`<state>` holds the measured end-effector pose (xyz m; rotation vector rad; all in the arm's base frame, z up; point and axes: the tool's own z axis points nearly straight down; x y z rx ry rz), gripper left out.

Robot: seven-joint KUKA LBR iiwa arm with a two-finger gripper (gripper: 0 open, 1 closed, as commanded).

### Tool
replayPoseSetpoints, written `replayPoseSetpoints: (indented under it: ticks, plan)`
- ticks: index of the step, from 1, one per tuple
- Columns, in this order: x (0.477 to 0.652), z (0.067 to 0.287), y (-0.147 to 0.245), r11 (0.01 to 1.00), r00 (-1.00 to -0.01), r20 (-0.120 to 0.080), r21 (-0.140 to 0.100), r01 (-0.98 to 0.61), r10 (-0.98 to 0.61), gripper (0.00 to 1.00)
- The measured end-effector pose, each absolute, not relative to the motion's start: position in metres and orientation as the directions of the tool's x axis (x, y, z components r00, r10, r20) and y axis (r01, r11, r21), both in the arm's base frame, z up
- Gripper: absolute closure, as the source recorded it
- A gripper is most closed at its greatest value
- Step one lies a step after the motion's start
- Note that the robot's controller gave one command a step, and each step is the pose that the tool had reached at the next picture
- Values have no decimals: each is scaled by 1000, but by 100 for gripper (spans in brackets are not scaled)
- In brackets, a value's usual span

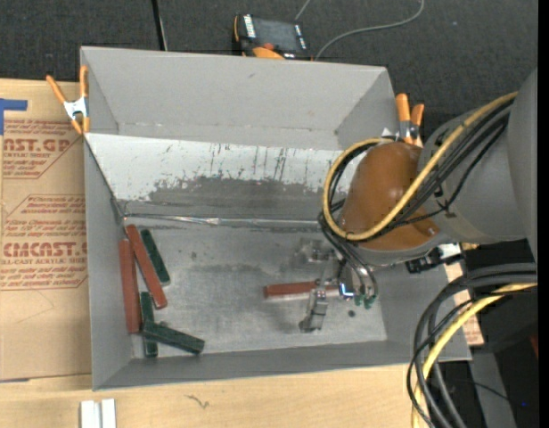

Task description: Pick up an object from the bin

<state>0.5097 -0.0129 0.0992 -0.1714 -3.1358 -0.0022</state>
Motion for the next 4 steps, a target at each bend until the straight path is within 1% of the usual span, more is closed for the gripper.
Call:
replayPoseSetpoints:
  ticks: [1, 2, 3, 4]
  plan:
    - [518, 68, -19, 973, -973, 3, 1, 230, 229, 0]
    - [518, 68, -19, 973, -973, 1, 1, 229, 229, 0]
    - [519, 69, -19, 973, -973, -1, 1, 229, 229, 100]
    - [520, 129, -18, 974, -974, -5, 2, 228, 228, 100]
